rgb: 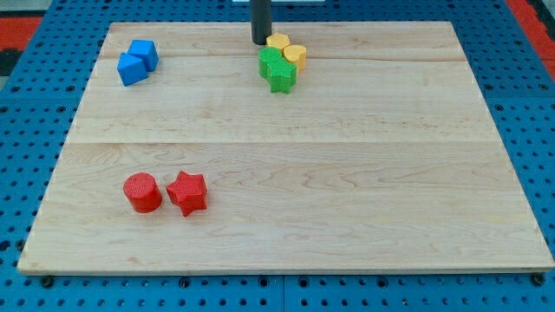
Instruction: Slide the blue cube along with the blue triangle towards the center left
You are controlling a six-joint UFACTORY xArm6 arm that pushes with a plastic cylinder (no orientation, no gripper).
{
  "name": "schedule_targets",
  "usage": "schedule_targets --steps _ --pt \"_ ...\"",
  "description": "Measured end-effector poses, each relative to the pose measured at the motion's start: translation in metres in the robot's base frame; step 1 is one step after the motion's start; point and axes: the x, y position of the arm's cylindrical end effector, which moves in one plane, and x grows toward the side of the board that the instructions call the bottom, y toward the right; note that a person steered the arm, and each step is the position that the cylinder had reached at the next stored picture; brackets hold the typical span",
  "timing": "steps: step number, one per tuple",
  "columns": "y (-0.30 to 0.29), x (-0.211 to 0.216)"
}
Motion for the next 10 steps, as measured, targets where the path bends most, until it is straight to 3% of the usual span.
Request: schedule_targets --steps 1,3,10 --pt "-0.032 -0.01" --pt "-0.163 -0.034" --pt "-0.148 0.02"
